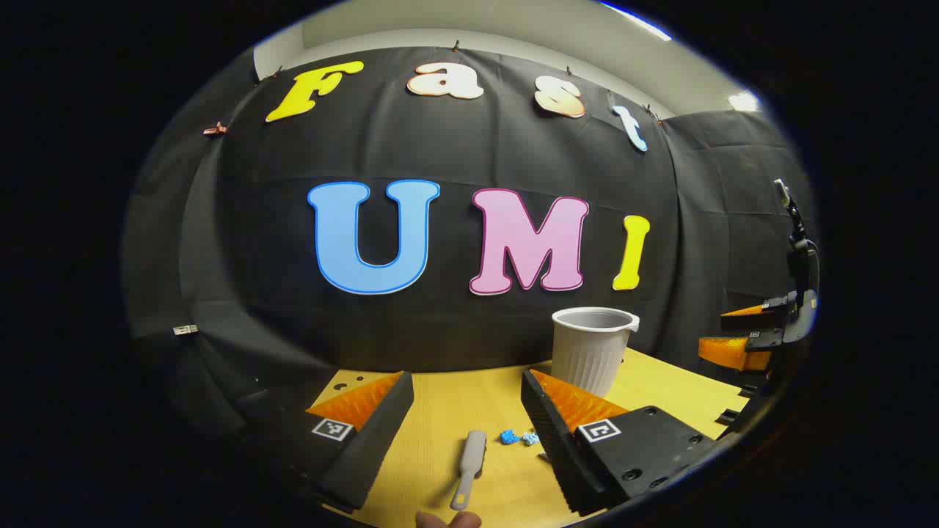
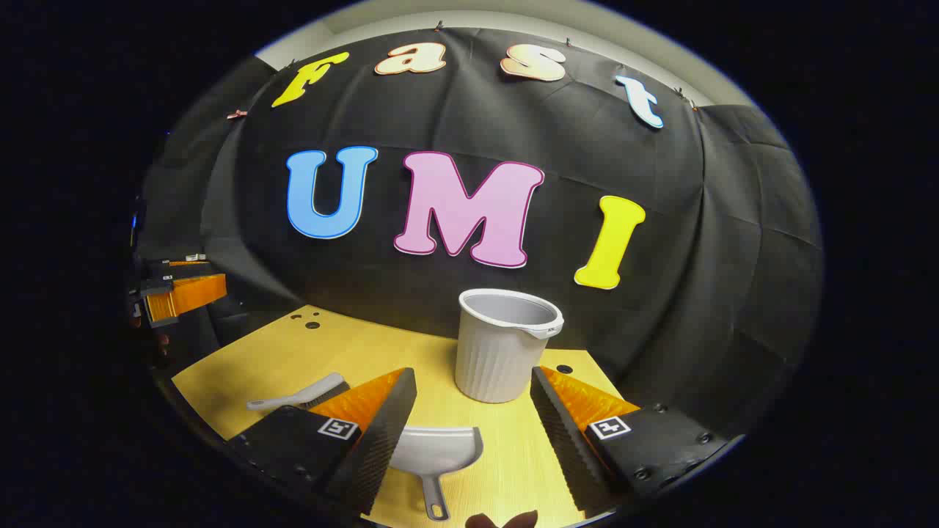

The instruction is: Pick up the small broom and dustpan from the desktop, sweep the trash into the dustpan with the broom, and then empty the trash into the garbage bin.

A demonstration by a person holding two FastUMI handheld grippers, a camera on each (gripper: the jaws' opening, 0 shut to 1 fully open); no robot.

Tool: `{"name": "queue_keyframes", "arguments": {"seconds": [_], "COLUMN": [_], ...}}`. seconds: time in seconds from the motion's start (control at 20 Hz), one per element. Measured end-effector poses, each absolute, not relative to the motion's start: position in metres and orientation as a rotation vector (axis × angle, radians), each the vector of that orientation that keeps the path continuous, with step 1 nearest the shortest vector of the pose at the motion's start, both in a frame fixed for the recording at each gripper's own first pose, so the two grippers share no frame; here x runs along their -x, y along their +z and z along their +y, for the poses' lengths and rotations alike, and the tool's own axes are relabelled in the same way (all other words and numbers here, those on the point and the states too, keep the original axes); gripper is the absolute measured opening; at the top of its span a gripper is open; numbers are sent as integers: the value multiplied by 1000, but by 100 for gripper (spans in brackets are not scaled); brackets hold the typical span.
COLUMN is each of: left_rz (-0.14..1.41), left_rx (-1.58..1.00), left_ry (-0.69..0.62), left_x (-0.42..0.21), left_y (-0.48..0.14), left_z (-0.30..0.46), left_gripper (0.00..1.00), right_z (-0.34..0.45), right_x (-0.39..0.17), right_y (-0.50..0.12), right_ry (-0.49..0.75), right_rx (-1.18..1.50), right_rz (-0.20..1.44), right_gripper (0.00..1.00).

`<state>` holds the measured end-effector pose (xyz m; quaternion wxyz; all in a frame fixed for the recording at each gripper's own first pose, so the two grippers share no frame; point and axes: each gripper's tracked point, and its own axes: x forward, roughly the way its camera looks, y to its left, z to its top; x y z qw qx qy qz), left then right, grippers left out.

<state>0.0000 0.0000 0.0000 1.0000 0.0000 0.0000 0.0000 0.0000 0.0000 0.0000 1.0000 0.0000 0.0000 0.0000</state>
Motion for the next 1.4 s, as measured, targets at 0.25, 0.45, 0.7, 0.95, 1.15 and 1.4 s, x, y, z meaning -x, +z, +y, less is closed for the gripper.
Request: {"name": "queue_keyframes", "arguments": {"seconds": [0.25, 0.45, 0.7, 0.95, 1.15, 1.4], "left_rz": [18, 25, 41, 68, 95, 127], "left_rx": [-20, -36, -38, -38, -30, -28], "left_ry": [1, 3, 10, 22, 35, 51], "left_x": [-8, -10, -14, -23, -24, -27], "left_y": [-5, -5, -7, -8, -18, -28], "left_z": [0, 0, 1, 0, 1, 3], "left_gripper": [96, 95, 96, 96, 96, 95], "right_z": [13, 25, 30, 32, 33, 33], "right_x": [-6, -9, -14, -17, -12, 1], "right_y": [9, 17, 18, -10, -69, -144], "right_ry": [49, 77, 107, 148, 183, 178], "right_rx": [-15, -19, -30, -45, -74, -104], "right_rz": [-16, -30, -25, 89, 309, 554], "right_gripper": [98, 98, 98, 98, 98, 98]}}
